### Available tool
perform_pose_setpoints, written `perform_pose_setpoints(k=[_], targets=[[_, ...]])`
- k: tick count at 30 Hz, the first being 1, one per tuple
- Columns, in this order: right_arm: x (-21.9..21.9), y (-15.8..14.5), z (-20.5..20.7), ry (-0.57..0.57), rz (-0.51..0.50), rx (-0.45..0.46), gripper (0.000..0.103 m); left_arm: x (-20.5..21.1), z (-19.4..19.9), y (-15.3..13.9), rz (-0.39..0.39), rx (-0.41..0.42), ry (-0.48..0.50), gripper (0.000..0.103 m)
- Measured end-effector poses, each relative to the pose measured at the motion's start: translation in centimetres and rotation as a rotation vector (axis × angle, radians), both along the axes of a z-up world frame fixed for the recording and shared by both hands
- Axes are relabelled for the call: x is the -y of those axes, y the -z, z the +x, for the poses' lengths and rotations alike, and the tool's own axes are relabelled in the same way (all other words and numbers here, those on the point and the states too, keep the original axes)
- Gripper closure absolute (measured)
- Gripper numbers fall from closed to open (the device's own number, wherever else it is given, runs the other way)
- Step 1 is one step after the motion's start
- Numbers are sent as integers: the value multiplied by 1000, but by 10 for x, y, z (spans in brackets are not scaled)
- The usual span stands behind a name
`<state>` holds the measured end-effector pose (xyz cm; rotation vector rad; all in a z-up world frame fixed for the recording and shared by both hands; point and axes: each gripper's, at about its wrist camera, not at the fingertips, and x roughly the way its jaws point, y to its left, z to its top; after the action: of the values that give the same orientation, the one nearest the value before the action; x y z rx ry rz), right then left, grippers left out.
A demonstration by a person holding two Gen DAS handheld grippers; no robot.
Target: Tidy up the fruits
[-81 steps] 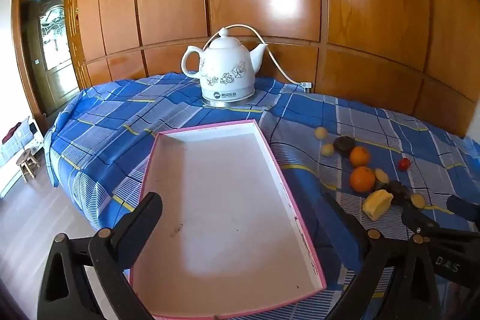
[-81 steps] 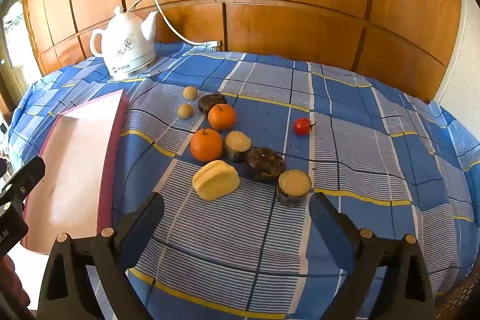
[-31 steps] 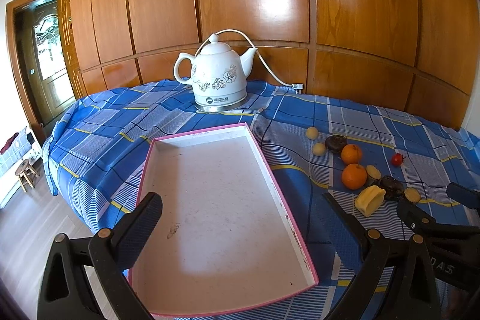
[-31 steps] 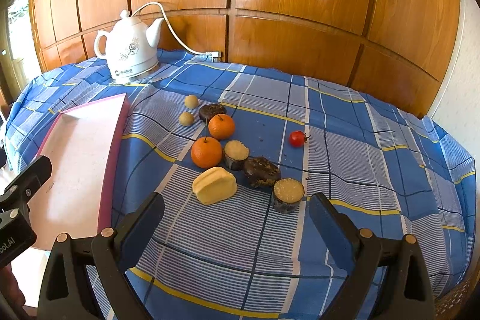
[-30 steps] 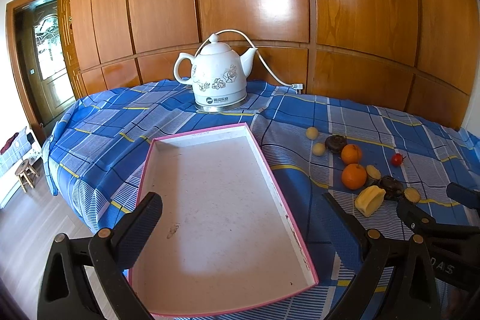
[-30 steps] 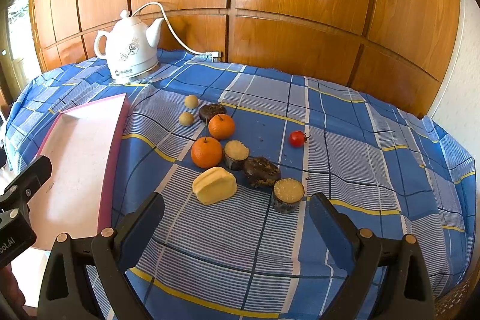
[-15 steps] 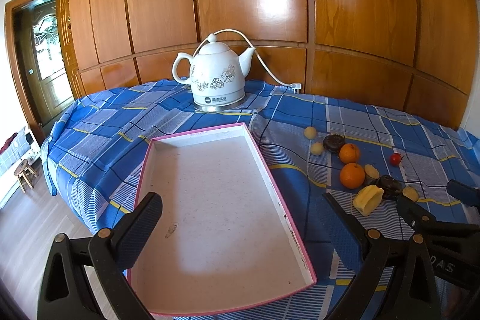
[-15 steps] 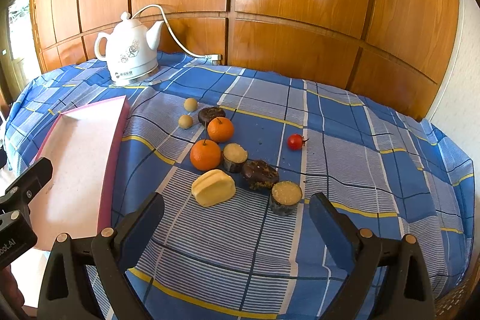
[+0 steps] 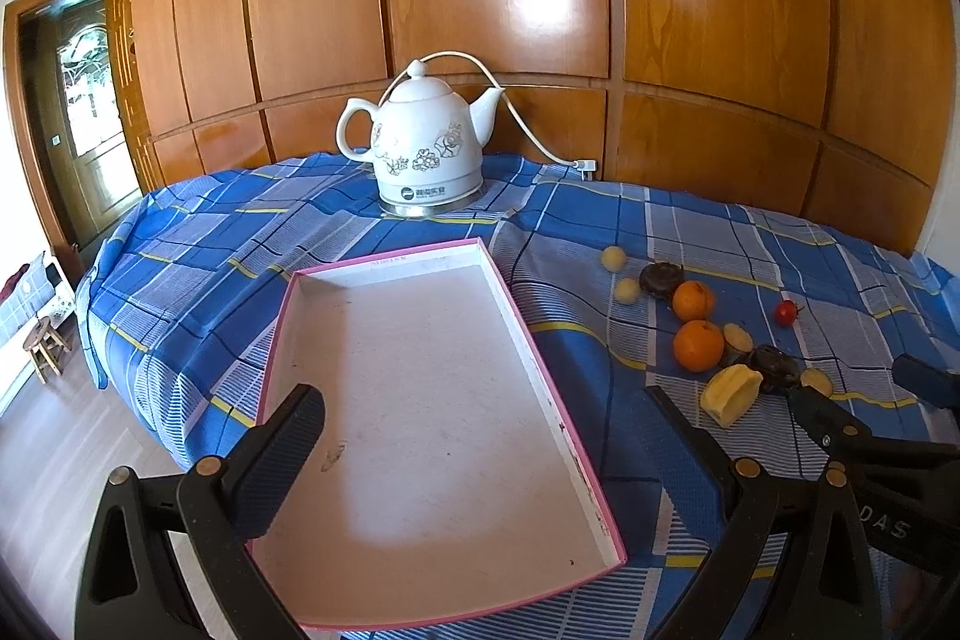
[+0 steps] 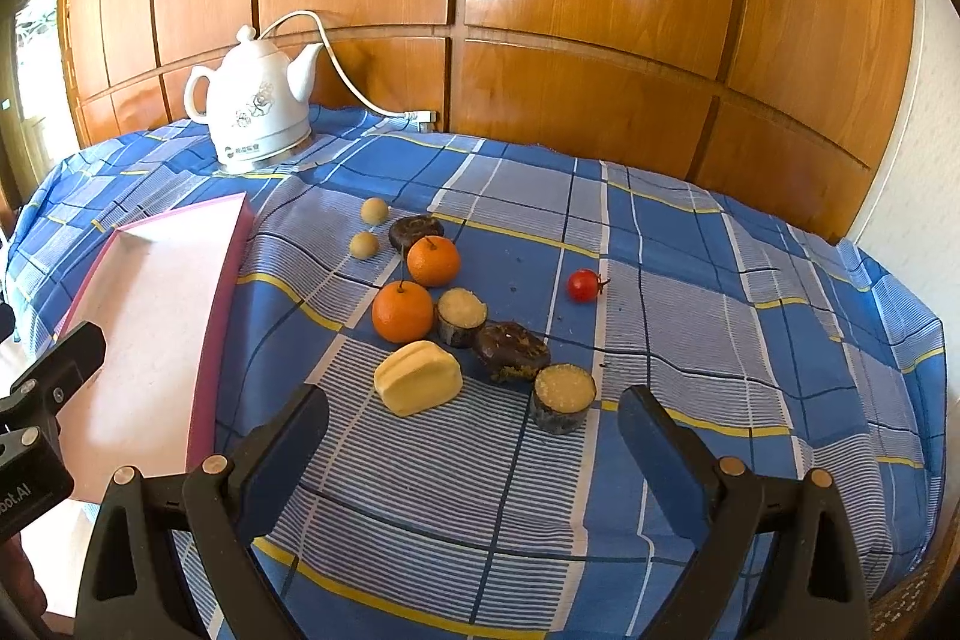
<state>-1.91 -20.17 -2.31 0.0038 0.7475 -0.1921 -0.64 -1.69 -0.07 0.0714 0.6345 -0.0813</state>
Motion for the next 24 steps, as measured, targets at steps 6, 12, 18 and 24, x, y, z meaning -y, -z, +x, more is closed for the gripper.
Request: perform_pose_setpoints(k=[6,12,18,24], targets=[[8,-5,3,-8,7,8,4,3,0,1,1,-5,16,0],[38,-30,6,4,23,87,4,3,3,4,-49,-44,71,0],[81,-73,7,10,-2,228,4,12,4,6,-95,-75,143,0],[120,-61,37,-64,41,82,4,24,10,6,-62,-102,212,0]])
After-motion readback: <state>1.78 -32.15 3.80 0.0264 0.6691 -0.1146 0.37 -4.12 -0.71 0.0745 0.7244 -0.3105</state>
